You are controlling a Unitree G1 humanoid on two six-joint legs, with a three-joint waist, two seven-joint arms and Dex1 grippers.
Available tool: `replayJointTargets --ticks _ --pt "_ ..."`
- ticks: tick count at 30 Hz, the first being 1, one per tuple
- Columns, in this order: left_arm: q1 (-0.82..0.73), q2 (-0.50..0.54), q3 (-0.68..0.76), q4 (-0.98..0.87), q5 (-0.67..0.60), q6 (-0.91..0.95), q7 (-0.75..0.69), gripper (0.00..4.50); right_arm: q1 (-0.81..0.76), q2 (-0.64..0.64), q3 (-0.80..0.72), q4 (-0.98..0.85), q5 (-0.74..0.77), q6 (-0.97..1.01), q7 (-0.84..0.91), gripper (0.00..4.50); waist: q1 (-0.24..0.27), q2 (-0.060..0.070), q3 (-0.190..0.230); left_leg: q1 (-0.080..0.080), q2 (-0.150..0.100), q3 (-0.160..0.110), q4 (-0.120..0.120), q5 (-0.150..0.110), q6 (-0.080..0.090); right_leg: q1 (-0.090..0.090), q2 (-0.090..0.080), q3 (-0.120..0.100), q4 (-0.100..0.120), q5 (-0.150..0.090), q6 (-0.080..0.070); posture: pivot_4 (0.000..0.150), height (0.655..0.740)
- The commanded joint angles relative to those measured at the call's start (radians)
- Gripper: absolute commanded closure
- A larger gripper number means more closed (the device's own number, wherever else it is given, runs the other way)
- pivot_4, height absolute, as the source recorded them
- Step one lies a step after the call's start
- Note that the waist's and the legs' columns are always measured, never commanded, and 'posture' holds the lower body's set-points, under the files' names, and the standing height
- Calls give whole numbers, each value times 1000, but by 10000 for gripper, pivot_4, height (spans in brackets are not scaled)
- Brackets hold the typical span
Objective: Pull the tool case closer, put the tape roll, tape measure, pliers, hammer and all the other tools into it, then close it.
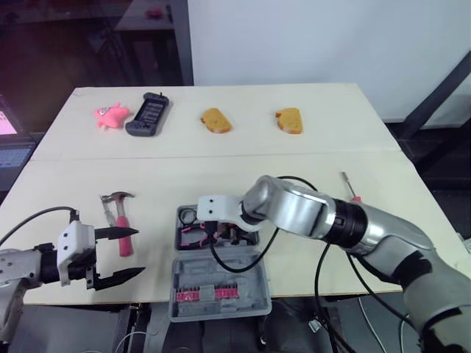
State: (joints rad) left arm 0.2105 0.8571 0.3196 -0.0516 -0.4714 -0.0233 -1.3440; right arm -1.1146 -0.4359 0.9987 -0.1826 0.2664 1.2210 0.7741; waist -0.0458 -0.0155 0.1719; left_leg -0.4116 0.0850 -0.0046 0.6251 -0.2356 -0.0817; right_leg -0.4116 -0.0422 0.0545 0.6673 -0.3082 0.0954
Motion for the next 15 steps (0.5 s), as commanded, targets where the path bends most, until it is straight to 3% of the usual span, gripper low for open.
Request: replayJointTargets --ticks 1,15 --pt "0 -3 9 -25 -15 4 8 0 -12 31 -10 24 -36 -41 13 35282 0 0 0 0 0 0 0 0 0 0 0 0 0 0 0 1500 7400" --pt "-6 -3 5 -24 -6 8 19 0 80 38 -8 82 -104 -90 50 35282 -1 0 0 0 0 -1 0 0 0 0 1 0 1 0 0 1500 7400"
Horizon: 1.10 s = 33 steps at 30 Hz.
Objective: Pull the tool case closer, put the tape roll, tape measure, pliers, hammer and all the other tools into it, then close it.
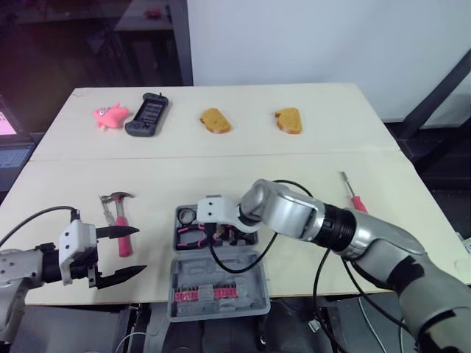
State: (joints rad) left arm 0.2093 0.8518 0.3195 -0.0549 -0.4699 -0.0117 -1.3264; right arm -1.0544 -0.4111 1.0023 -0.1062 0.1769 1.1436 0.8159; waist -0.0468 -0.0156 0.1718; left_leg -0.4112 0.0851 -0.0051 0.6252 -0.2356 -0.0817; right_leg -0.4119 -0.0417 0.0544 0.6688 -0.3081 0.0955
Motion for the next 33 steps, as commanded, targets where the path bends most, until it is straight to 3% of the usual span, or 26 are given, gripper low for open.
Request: replayJointTargets --ticks 1,2,9,22,25,32,33 --pt "-5 3 5 -21 -8 -3 1 0 26 16 -16 11 -18 -15 9 35282 0 0 0 0 0 0 0 0 0 0 0 0 0 0 0 1500 7400" --pt "-6 3 4 -20 -8 -3 1 0 34 16 -14 19 -26 -23 10 35282 0 0 0 0 0 0 0 0 0 0 0 0 0 0 0 1500 7400" --pt "-15 6 3 -12 -5 -1 1 0 71 33 -42 61 -59 -51 22 729 2 0 0 0 0 0 0 0 0 1 0 0 0 0 0 1500 7400" --pt "-28 7 -3 2 -2 -2 1 0 76 110 -244 45 -11 -56 46 295 2 0 0 0 0 0 0 0 0 1 0 0 0 0 0 1500 7400" --pt "-33 5 -4 6 0 -3 3 0 94 128 -258 58 -16 -61 27 8637 2 0 0 0 0 0 0 0 0 1 0 0 0 0 0 1500 7400" --pt "-37 5 -6 7 0 -1 7 0 130 157 -255 117 -48 -113 -9 44622 2 0 0 0 0 0 0 0 0 1 0 0 0 0 0 1500 7400" --pt "-38 5 -6 7 0 0 8 0 134 159 -253 125 -53 -119 -10 44622 2 0 0 0 0 0 0 0 0 1 0 0 0 0 0 1500 7400"
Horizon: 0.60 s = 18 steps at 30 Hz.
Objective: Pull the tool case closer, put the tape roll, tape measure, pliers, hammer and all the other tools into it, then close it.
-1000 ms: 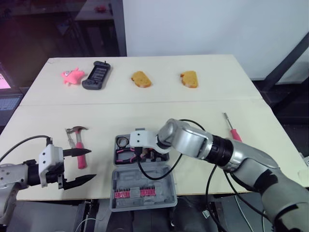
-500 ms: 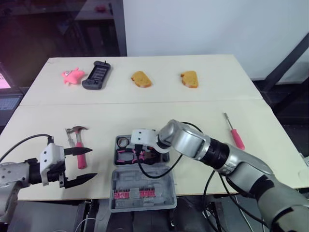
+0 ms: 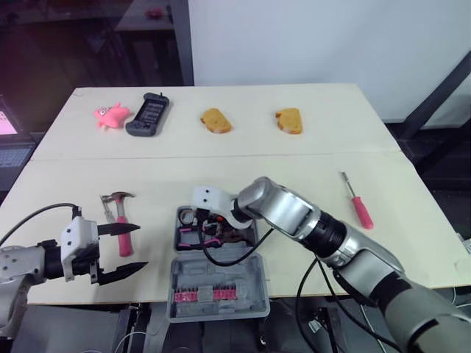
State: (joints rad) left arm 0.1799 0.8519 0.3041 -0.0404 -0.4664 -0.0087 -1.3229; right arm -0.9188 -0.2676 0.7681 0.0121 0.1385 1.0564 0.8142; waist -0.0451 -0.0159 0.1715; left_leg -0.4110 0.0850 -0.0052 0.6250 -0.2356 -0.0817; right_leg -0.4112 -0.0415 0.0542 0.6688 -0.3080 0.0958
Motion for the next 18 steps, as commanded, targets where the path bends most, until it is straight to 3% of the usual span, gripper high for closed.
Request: replayJointTargets --ticks 1,18 --pt "-8 5 9 -7 -3 -3 5 0 3 19 -16 18 -20 -37 -11 44622 0 0 0 0 0 0 0 0 0 0 0 0 0 0 0 1500 7400" --pt "-8 5 7 -13 -4 -1 14 0 70 41 42 177 -123 -101 -11 44622 -1 0 0 2 0 0 0 0 0 2 0 0 0 0 0 1500 7400"
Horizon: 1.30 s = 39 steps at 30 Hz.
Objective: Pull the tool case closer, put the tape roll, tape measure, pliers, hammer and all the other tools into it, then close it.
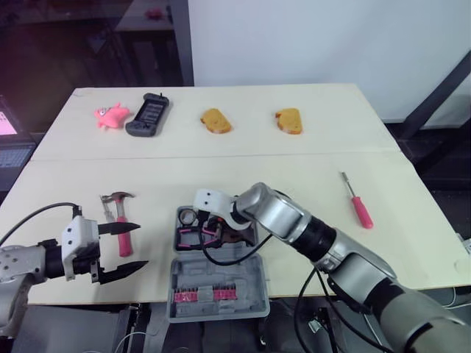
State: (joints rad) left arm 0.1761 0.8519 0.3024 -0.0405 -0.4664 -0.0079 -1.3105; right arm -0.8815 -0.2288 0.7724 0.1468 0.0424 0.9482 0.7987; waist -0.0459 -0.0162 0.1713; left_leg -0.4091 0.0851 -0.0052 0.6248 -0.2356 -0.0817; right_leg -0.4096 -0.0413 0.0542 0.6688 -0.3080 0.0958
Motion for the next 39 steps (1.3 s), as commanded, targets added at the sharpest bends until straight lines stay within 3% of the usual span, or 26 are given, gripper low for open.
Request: replayJointTargets --ticks 1,29,39 --pt "-3 5 9 -14 -5 -1 3 0 36 -1 47 47 -36 4 9 44622 0 0 0 0 0 0 0 0 0 0 0 0 0 0 0 1500 7400" --pt "-26 5 3 9 10 -9 9 0 103 -14 110 138 -199 -36 60 44622 6 -3 -13 3 0 0 0 0 0 4 -1 0 -1 -2 -3 1500 7400" --pt "-40 0 -15 25 34 -27 15 0 111 31 -153 -64 -112 -199 36 44622 2 -5 -14 0 0 0 -1 0 0 1 0 0 -1 0 -1 1500 7400"
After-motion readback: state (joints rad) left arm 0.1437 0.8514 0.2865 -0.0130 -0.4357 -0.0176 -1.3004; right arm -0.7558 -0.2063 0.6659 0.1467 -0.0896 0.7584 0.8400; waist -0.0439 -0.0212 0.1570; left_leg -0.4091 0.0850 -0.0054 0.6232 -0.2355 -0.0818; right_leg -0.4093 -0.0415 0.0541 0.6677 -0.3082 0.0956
